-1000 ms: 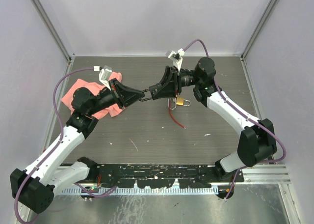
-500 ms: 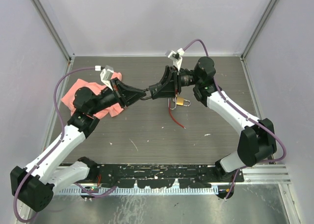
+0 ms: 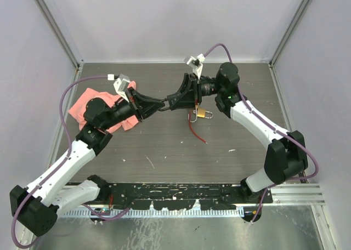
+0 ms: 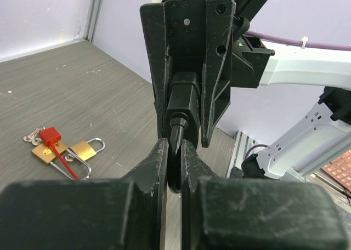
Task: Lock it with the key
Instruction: Lock the lock.
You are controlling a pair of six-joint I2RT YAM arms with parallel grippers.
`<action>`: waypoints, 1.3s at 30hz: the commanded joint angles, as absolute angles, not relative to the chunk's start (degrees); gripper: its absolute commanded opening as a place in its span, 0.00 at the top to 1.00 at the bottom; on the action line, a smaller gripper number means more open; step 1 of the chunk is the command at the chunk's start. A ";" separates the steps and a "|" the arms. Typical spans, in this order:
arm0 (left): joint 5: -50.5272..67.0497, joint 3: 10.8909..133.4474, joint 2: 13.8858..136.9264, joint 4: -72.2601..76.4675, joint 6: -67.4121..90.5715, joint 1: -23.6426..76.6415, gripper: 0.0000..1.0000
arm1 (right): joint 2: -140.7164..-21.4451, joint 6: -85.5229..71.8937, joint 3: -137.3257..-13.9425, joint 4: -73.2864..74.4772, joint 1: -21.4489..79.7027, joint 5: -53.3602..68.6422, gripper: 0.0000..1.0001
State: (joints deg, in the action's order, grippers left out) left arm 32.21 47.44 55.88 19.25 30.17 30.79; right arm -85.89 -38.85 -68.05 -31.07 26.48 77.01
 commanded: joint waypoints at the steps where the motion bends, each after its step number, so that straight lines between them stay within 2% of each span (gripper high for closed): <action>1: 31.31 45.82 55.56 21.96 31.79 31.20 0.88 | -83.91 -39.23 -69.79 -36.08 27.30 74.99 0.99; 6: 28.31 43.25 52.27 21.25 33.11 30.26 0.59 | -83.23 -38.97 -68.15 -36.60 26.26 75.33 0.99; 9: 26.74 42.50 50.39 19.63 32.98 29.91 0.49 | -83.15 -37.41 -68.17 -35.13 25.88 75.44 0.99; 12: 23.88 42.36 47.50 16.41 31.64 29.62 0.41 | -82.93 -31.68 -69.18 -27.52 25.32 75.36 0.99; 20: 20.15 42.26 41.25 5.97 25.76 29.53 0.39 | -83.03 6.28 -78.68 16.46 24.86 67.00 0.99; 25: 17.48 41.24 37.37 -0.67 22.65 29.44 0.42 | -85.80 30.54 -84.82 44.31 28.67 48.18 0.99; 31: 14.34 40.56 31.67 -10.27 19.25 29.44 0.40 | -86.46 35.17 -78.42 51.15 35.88 27.15 0.99; 39: 12.13 42.53 27.65 -22.65 13.61 29.45 0.40 | -90.66 34.32 -73.09 48.68 41.05 16.34 0.99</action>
State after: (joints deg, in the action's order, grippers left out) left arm 14.11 40.21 28.82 -16.05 18.04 29.82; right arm -91.26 32.93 -73.63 51.59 38.85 24.18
